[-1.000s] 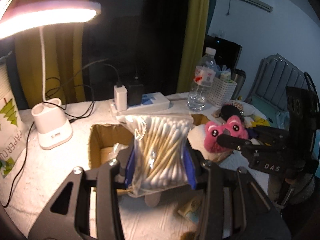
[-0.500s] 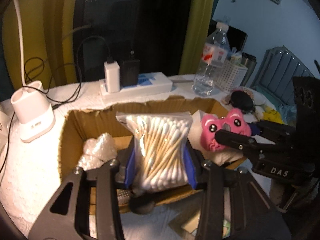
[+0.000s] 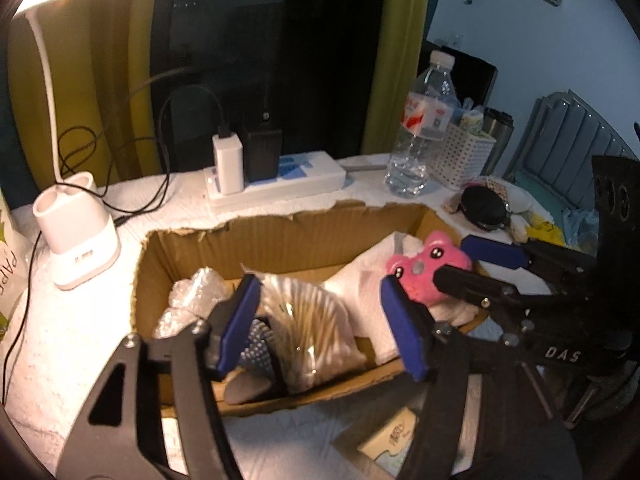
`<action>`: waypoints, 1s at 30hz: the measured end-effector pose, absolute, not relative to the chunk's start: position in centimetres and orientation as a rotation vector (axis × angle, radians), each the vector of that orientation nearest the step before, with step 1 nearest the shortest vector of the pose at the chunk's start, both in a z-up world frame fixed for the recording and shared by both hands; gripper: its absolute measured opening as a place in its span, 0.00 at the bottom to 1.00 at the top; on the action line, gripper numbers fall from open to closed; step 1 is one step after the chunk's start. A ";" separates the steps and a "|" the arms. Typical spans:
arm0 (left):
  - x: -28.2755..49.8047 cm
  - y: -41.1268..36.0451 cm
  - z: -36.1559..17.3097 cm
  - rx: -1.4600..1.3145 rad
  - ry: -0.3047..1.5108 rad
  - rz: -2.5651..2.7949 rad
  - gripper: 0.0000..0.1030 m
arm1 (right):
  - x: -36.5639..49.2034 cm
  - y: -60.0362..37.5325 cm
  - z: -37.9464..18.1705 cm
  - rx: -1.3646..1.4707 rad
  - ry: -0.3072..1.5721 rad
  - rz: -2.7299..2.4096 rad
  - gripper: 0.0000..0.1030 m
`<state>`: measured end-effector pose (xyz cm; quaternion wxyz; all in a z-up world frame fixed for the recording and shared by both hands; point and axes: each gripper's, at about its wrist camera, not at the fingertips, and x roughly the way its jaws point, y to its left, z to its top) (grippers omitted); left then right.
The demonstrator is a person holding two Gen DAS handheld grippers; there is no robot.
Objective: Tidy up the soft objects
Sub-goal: 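Place the swab bag in the box with the left gripper while the right places the pink plush, then grasp the brown plush bear with the left gripper while the right grasps the tissue pack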
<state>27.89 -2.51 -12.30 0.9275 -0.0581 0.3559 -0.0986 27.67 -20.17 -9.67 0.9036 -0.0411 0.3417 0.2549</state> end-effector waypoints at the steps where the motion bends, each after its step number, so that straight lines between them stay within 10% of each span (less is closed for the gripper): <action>1: 27.7 -2.5 -12.0 -0.120 0.723 -0.203 0.62 | 27.4 -20.2 -9.4 -0.087 0.701 0.525 0.56; 30: 18.3 -0.7 -8.3 -0.144 0.631 -0.212 0.69 | 18.6 -19.5 -6.3 -0.135 0.640 0.499 0.56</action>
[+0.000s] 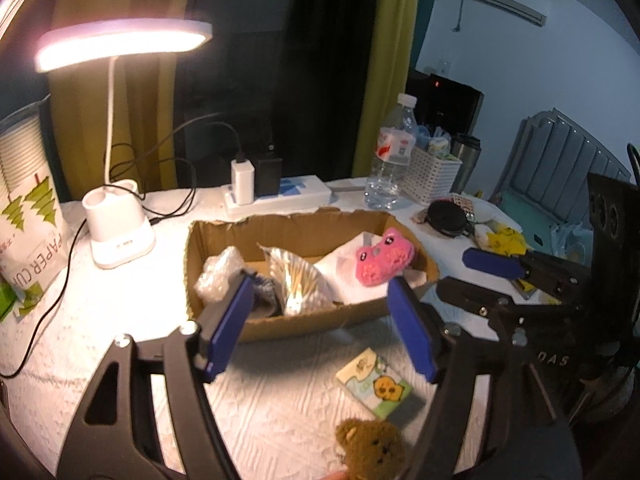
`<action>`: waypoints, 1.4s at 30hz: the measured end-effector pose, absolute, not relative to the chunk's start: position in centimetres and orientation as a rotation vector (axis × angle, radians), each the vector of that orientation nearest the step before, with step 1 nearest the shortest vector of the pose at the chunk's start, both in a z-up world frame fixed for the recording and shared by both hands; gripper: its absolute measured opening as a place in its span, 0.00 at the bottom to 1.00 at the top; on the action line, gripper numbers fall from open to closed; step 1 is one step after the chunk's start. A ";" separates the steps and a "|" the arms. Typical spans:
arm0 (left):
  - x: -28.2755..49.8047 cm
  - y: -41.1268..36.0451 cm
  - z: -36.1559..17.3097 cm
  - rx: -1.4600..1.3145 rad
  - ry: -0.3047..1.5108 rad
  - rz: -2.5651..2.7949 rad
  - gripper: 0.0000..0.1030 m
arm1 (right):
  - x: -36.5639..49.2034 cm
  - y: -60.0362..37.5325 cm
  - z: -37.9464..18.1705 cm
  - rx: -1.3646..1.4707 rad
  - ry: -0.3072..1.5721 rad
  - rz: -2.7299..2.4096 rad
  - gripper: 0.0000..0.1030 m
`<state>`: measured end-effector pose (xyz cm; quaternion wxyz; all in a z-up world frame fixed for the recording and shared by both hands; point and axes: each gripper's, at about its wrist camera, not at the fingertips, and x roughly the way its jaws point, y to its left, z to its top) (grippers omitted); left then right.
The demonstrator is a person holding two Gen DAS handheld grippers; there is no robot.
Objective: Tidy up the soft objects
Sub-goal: 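Grasp the brown plush bear with the left gripper while the right grasps the tissue pack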
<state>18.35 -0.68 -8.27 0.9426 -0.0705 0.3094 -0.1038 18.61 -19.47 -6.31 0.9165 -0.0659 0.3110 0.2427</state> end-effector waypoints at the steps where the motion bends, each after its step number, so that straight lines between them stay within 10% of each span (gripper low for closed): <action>1: 18.2 -0.6 -8.3 -0.144 0.632 -0.211 0.69 | 18.4 -19.4 -6.3 -0.137 0.641 0.500 0.56; 36: 13.7 2.4 -17.1 -0.252 0.783 -0.160 0.80 | 18.1 -13.6 -16.0 -0.228 0.893 0.574 0.62; 42: 13.7 0.7 -17.2 -0.235 0.791 -0.200 0.81 | 17.6 -15.2 -15.7 -0.203 0.880 0.558 0.49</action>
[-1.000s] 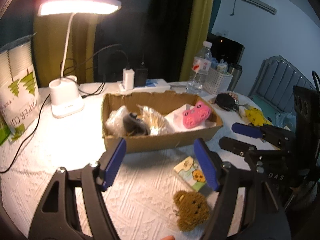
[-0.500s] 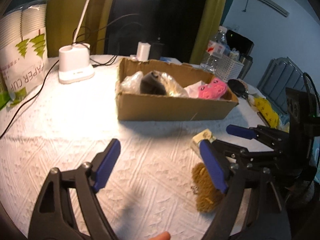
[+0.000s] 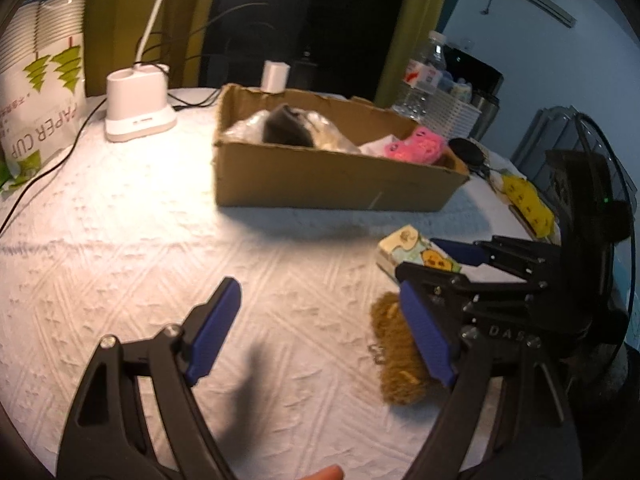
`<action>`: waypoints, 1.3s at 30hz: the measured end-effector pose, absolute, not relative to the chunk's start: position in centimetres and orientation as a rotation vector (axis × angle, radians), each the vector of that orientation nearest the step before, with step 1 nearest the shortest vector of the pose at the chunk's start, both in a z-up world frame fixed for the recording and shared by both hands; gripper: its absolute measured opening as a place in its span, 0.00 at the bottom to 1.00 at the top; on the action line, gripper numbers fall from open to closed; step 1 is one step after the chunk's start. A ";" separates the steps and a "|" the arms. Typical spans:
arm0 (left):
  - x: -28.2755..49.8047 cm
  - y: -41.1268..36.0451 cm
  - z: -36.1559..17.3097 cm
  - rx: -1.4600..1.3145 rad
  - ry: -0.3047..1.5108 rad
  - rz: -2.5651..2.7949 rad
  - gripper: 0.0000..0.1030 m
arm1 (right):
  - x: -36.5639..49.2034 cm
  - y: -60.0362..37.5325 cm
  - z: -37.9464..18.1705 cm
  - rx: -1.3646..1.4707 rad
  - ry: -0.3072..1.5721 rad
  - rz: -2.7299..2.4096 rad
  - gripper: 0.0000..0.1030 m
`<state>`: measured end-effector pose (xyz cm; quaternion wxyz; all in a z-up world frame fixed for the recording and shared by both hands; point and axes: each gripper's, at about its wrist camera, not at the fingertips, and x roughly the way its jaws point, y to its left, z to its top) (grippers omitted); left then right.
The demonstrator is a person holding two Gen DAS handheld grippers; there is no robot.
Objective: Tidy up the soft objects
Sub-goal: 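Grasp the brown plush bear with the left gripper while the right grasps the tissue pack, then lower the bear into the box with the left gripper while the right lowers the tissue pack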
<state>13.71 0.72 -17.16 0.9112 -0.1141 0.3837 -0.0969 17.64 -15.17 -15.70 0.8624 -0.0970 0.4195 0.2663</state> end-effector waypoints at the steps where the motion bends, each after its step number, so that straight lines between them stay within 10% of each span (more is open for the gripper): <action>1: 13.7 0.2 -17.2 -0.230 0.793 -0.212 0.81 | 17.5 -15.7 -15.6 -0.200 0.875 0.551 0.49; 19: 14.7 -8.0 -19.0 -0.039 0.904 -0.317 0.79 | 16.9 -23.1 -14.8 -0.103 0.844 0.446 0.49; 21: 14.9 -7.9 -19.3 -0.040 0.917 -0.311 0.53 | 16.9 -23.1 -14.8 -0.100 0.842 0.451 0.49; 24: 14.6 -7.6 -19.2 -0.047 0.909 -0.321 0.44 | 16.9 -22.9 -14.6 -0.098 0.834 0.459 0.49; 39: 15.8 -3.4 -14.7 -0.147 0.801 -0.286 0.40 | 18.2 -20.6 -10.6 -0.114 0.747 0.506 0.49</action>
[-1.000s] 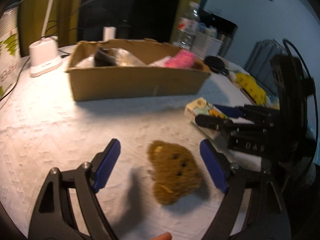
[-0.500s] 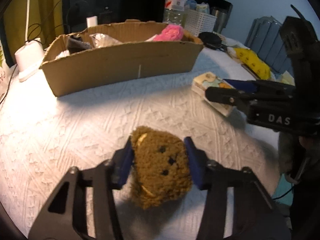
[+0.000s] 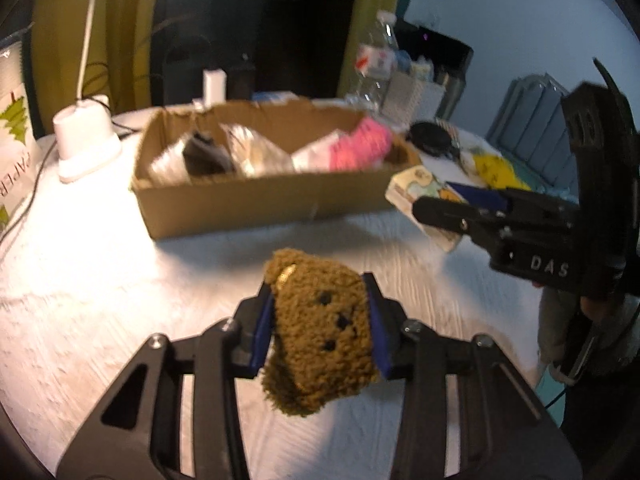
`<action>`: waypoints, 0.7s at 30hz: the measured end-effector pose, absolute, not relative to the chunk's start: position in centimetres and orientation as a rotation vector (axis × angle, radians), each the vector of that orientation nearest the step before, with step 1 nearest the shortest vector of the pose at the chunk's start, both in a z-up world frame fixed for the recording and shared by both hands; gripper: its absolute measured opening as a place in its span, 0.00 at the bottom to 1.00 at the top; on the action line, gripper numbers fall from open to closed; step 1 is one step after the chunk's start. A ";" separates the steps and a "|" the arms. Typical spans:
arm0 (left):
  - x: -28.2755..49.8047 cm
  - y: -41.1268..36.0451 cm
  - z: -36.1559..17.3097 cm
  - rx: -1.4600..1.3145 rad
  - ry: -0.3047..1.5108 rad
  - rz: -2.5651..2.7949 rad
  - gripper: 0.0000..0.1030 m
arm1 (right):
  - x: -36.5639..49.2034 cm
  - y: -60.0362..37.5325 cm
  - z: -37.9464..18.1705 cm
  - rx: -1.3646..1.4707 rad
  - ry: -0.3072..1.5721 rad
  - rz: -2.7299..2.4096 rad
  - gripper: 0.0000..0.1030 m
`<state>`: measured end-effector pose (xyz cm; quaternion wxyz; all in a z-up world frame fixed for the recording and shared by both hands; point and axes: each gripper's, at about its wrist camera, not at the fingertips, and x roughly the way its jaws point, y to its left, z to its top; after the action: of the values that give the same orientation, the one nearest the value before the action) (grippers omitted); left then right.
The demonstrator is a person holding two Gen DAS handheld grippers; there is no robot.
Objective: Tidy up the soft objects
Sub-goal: 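Lower the bear into the box with the left gripper while the right lowers the tissue pack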
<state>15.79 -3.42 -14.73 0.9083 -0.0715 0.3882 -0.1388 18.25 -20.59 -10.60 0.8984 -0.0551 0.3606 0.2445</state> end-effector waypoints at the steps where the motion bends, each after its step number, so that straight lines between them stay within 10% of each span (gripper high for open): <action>1: 16.1 -3.1 -14.2 -0.147 0.788 -0.279 0.40 | 18.5 -20.5 -10.3 -0.115 0.739 0.510 0.49; 21: 26.6 -1.8 -10.4 -0.120 0.663 -0.176 0.43 | 26.0 -17.7 -8.2 -0.122 0.688 0.552 0.49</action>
<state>26.62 -1.84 -10.39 0.9399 -0.0589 0.3251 -0.0861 25.99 -17.71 -8.20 0.9025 -0.0591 0.3327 0.2671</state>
